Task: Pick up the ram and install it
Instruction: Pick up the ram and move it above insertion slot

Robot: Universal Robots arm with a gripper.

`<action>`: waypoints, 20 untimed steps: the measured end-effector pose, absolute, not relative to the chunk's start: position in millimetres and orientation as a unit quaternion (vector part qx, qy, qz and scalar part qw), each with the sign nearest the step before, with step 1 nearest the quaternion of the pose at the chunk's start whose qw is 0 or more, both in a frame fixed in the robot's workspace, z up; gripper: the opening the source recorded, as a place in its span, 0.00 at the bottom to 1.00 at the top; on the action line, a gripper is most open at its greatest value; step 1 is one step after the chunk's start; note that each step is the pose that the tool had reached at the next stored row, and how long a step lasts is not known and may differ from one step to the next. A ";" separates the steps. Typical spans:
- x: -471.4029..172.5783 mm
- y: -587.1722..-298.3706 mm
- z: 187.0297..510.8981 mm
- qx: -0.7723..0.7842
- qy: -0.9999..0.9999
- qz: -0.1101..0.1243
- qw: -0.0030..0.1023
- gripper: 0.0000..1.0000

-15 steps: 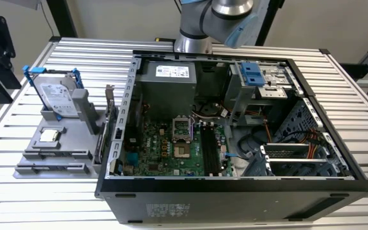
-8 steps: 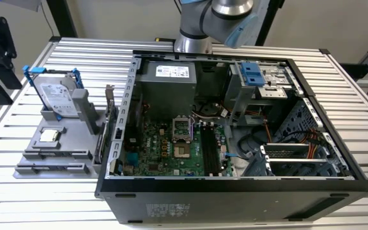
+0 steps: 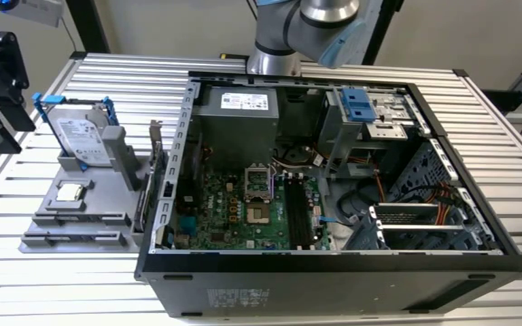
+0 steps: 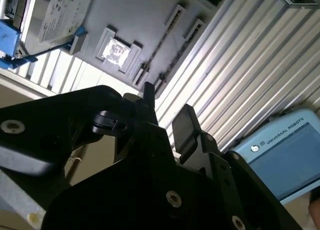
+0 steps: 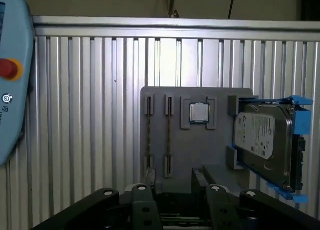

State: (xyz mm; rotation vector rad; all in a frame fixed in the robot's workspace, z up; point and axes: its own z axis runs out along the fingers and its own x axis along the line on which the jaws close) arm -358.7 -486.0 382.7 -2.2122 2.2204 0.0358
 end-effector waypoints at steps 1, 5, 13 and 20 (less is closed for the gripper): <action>-358.7 -486.0 381.6 -0.706 0.708 0.011 0.004 1.00; -358.7 -486.0 377.7 -0.706 0.708 0.011 0.004 1.00; -358.8 -486.0 369.3 -0.706 0.708 0.011 0.003 1.00; -358.7 -486.0 363.8 -0.706 0.708 0.011 0.004 1.00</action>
